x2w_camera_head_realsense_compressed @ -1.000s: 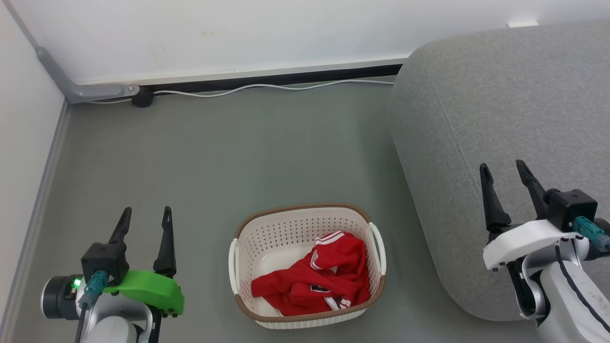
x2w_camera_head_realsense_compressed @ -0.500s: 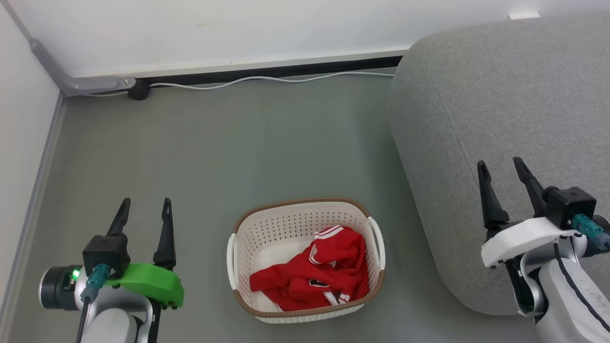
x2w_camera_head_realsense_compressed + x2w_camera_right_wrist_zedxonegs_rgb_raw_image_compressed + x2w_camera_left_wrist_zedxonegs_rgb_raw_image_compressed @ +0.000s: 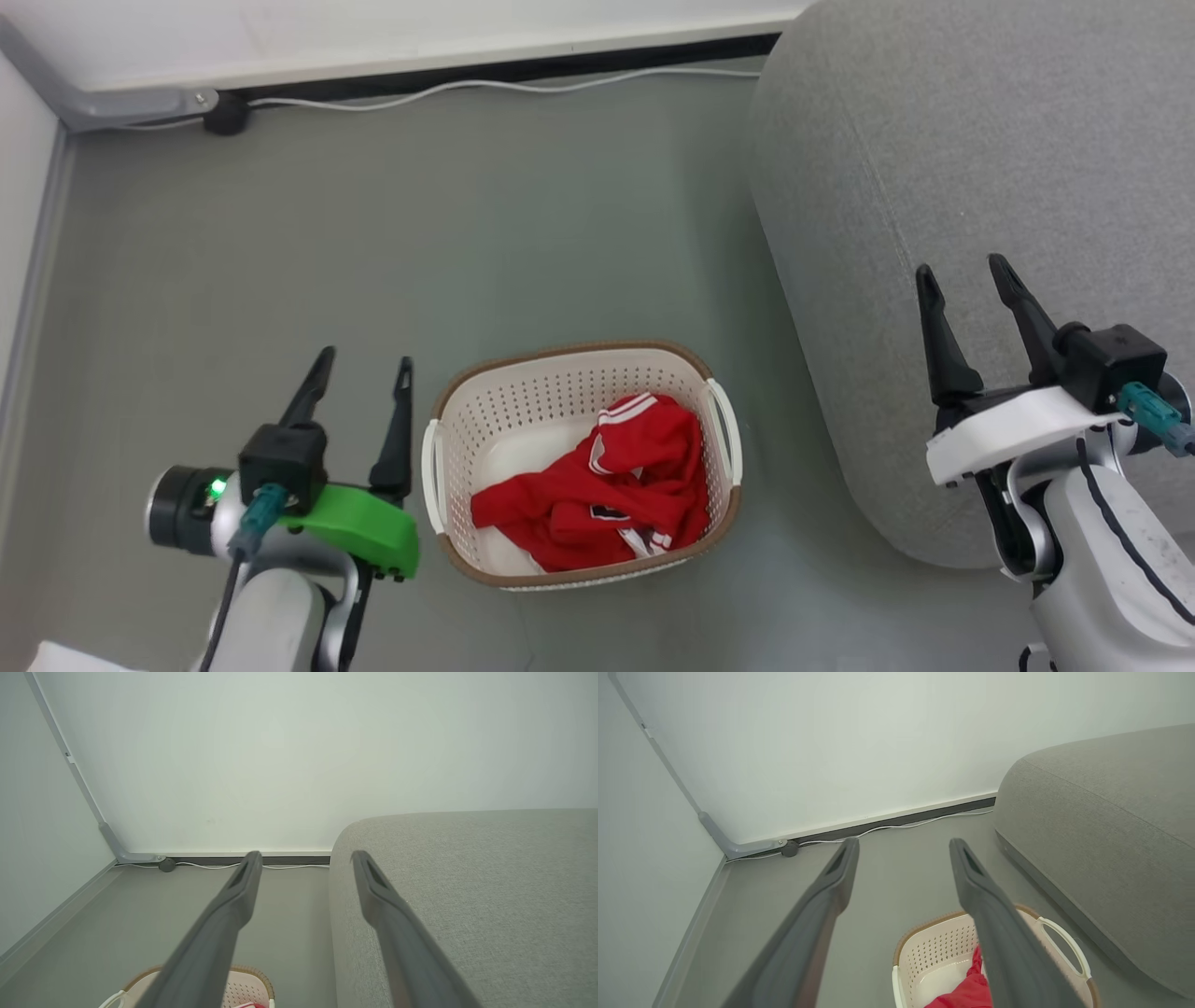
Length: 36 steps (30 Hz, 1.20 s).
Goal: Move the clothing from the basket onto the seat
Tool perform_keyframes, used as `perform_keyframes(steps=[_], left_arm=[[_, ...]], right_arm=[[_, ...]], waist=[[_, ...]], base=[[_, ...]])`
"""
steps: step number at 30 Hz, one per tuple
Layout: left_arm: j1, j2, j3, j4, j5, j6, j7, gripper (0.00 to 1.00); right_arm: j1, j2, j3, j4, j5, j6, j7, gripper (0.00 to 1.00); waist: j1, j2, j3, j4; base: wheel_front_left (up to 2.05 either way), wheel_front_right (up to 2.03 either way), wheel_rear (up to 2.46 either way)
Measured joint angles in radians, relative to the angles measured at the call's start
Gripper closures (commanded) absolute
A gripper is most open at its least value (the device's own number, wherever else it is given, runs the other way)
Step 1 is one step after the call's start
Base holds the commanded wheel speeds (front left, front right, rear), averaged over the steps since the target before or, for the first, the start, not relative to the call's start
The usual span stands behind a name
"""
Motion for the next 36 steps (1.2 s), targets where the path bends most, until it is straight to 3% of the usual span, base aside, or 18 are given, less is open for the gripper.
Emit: perform_keyframes(steps=[19,36], left_arm=[[-0.159,-0.057,-0.172,0.167,0.084,-0.096,0.089,0.0],[-0.364,-0.053,-0.275,0.389,0.19,-0.157,0.209,0.0]], right_arm=[[-0.119,0.042,0.021,-0.113,-0.022,0.029,0.0,0.0],[-0.217,0.116,0.045,-0.183,-0.028,0.052,-0.003,0.0]], waist=[[0.0,0.0,0.205,-0.073],[0.0001,0.0,0.425,-0.197]], base=[[0.0,0.0,0.0],[0.0,0.0,0.0]])
